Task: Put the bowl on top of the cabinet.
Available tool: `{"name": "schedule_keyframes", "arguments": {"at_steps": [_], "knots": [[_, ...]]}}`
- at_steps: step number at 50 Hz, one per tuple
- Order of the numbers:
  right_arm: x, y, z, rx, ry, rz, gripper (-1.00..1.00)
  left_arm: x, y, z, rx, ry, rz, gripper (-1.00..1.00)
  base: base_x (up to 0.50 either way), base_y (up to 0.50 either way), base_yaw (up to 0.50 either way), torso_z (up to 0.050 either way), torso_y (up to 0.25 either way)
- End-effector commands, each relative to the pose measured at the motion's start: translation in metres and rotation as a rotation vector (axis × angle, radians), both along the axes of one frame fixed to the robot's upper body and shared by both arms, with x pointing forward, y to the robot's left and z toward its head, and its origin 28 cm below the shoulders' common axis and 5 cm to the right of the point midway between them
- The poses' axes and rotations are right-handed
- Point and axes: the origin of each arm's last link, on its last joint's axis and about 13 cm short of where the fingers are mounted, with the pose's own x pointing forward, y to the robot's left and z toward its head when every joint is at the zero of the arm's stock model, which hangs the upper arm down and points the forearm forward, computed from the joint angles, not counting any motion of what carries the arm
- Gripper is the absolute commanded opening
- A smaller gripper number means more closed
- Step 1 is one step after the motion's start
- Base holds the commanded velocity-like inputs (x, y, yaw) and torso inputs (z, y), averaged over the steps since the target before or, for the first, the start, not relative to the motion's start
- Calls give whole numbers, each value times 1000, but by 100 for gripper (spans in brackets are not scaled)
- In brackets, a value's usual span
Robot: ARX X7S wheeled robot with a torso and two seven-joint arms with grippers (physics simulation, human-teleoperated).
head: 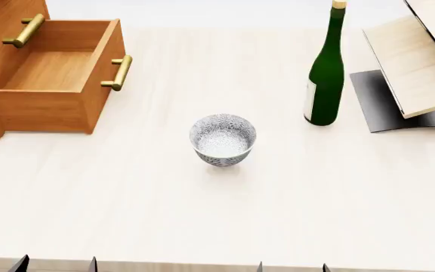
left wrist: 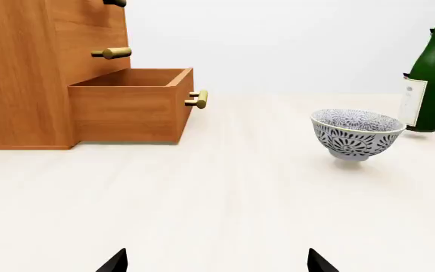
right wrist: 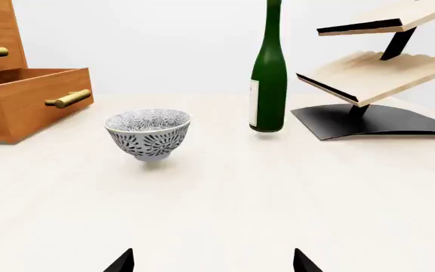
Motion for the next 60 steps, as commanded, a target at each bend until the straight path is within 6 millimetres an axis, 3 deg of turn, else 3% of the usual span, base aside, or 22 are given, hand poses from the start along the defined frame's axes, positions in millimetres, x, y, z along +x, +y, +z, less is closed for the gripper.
{"name": "schedule_keyframes", "arguments": {"at_steps": [1, 21, 28, 36, 46, 60], "knots": [[-3, 2, 2, 19, -25, 22, 100, 0, 1, 2, 5, -11, 12, 100, 0, 0, 0, 0, 0], [-3, -1, 5, 12, -59, -21, 100, 3, 3, 7, -14, -9, 53, 100, 0, 0, 0, 0, 0], [-5, -5, 42, 0, -162, -36, 100, 7, 6, 45, -3, -166, 43, 100, 162, 0, 0, 0, 0], [-8, -6, 73, -38, -236, 32, 100, 7, 8, 78, -12, -185, 5, 100, 490, 0, 0, 0, 0], [-13, -2, 92, -11, -247, 156, 100, 8, 9, 93, -24, -204, -9, 100, 500, 0, 0, 0, 0], [-26, 0, 106, -7, -292, 254, 100, 4, 9, 98, -13, -224, -18, 100, 500, 0, 0, 0, 0]]}}
